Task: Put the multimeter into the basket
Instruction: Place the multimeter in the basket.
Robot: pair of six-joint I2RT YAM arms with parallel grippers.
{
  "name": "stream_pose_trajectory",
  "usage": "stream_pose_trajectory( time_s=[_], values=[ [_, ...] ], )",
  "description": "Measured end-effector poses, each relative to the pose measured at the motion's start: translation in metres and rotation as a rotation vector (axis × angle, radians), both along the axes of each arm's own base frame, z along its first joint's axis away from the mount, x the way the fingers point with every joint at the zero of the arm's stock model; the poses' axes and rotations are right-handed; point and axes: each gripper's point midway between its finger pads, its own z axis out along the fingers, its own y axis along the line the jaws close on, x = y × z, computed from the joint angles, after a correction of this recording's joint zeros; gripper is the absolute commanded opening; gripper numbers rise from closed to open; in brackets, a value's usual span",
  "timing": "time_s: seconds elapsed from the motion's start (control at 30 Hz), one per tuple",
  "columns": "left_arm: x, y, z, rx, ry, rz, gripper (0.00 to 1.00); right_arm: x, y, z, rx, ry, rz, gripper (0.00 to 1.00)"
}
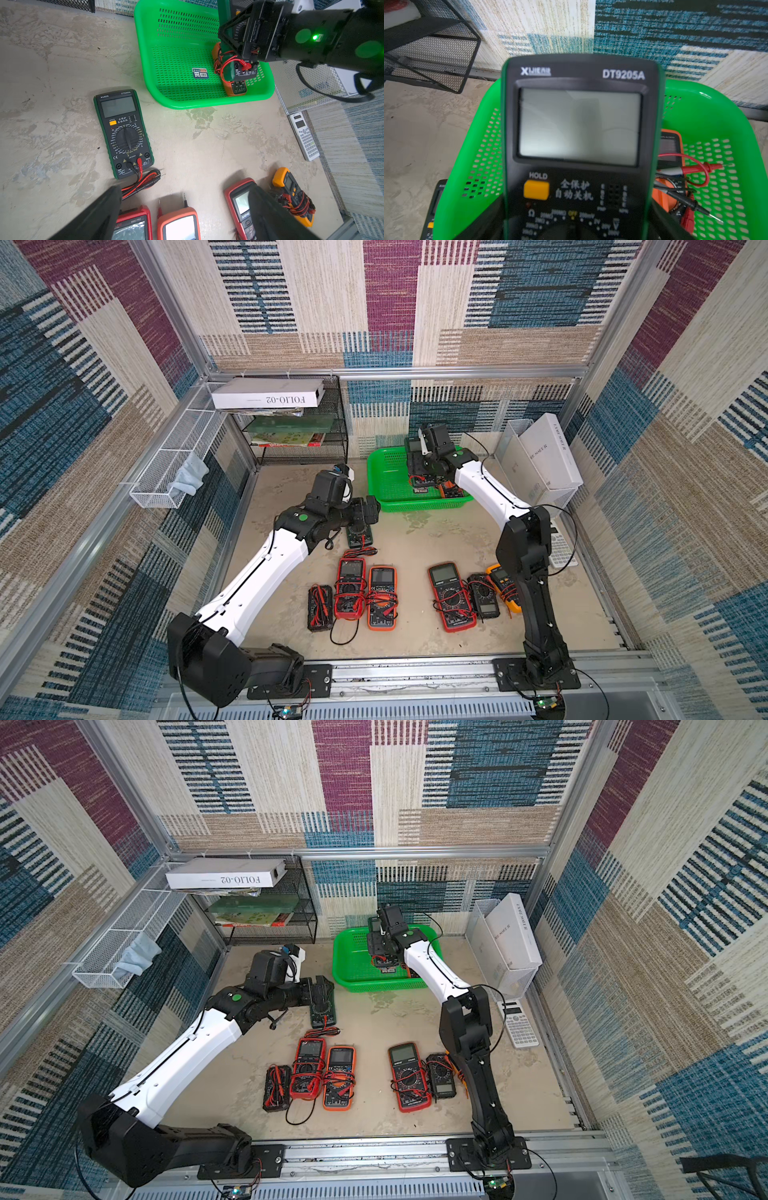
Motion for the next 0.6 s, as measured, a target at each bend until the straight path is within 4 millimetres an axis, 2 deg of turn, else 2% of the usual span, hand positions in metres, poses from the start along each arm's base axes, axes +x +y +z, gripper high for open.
stream_pose_trajectory(
  time_s=[0.13,0.37,0.6],
  values=[
    [0.000,0.000,-0.001,0.004,0.000,-0.003,1.00,0.004,-0.001,-0.017,-0.012,0.027,0.009,0.63],
    [0.000,-0.001,-0.003,0.006,0.005,-0.006,1.00,-0.001,0.004,-0.052,-0.028,0.105,0.036,0.63],
    [0.000,-0.001,-0.005,0.008,0.011,-0.007,1.00,-0.001,-0.001,-0.081,-0.048,0.158,0.026,0.66]
  ],
)
